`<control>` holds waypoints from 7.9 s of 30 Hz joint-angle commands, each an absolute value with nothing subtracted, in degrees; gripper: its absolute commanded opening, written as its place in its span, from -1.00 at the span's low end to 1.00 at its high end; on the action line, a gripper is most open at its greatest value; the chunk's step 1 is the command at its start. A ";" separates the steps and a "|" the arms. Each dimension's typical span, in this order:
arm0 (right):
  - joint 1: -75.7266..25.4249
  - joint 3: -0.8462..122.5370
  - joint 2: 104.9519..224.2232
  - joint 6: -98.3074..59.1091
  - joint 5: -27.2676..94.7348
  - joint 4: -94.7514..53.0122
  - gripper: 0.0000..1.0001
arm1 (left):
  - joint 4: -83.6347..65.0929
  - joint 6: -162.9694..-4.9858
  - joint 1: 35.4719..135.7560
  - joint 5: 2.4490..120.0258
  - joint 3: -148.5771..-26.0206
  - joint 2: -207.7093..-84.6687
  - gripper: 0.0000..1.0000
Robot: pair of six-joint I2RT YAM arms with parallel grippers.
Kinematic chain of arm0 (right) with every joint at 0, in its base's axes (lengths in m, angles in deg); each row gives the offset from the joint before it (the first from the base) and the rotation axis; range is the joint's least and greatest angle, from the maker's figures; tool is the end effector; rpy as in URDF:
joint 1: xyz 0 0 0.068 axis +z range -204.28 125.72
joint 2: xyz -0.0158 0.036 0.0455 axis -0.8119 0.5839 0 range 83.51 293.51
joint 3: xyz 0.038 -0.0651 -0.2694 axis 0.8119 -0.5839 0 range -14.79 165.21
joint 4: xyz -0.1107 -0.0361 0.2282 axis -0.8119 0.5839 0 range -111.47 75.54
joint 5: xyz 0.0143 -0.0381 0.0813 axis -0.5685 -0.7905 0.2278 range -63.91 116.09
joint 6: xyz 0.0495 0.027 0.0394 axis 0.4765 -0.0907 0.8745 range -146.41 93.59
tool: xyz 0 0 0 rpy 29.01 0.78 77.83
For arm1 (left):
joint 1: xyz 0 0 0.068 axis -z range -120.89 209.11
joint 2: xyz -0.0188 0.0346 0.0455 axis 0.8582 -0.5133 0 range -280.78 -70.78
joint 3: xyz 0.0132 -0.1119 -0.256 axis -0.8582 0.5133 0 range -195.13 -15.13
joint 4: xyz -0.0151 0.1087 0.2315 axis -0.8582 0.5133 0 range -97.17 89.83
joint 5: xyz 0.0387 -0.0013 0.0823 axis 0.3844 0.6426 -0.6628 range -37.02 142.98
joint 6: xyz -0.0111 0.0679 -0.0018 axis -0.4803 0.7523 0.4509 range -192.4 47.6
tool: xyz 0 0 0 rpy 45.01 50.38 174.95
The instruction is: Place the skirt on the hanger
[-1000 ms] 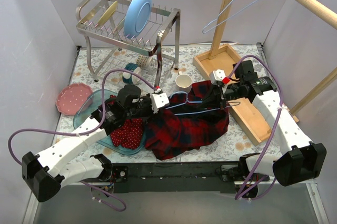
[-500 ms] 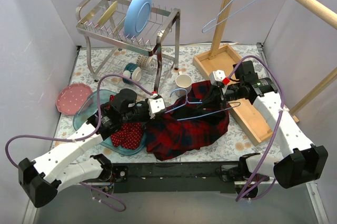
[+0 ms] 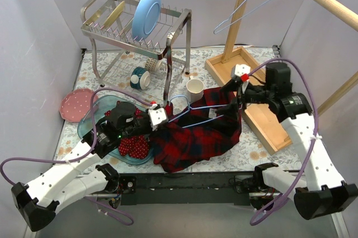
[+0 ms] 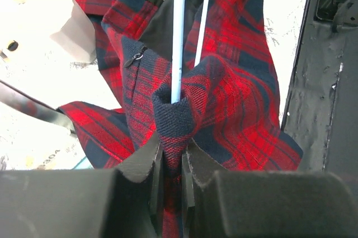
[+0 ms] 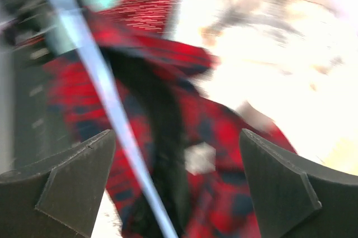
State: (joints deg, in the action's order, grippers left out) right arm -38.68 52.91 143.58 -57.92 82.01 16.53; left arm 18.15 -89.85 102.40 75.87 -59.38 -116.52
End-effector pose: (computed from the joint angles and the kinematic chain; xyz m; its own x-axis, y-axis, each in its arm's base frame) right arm 0.1848 0.0993 0.3866 0.0233 -0.2976 -0.9544 -0.9697 0.2254 -0.0939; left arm 0.1187 -0.1416 0.3049 -0.5784 0.1651 -0.7989 0.7452 0.5052 -0.4352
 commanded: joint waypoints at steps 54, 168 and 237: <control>-56.65 48.48 142.65 -47.60 54.13 18.09 -0.97 | 19.55 -95.16 102.09 75.30 -60.13 -113.76 -1.00; -40.66 77.05 142.47 -80.64 70.93 52.02 0.50 | 24.39 -84.71 106.14 68.00 -77.45 -126.68 -1.00; -40.48 67.30 137.56 -67.28 65.38 38.65 -0.97 | 21.73 -129.97 110.95 48.79 -87.98 -131.15 0.96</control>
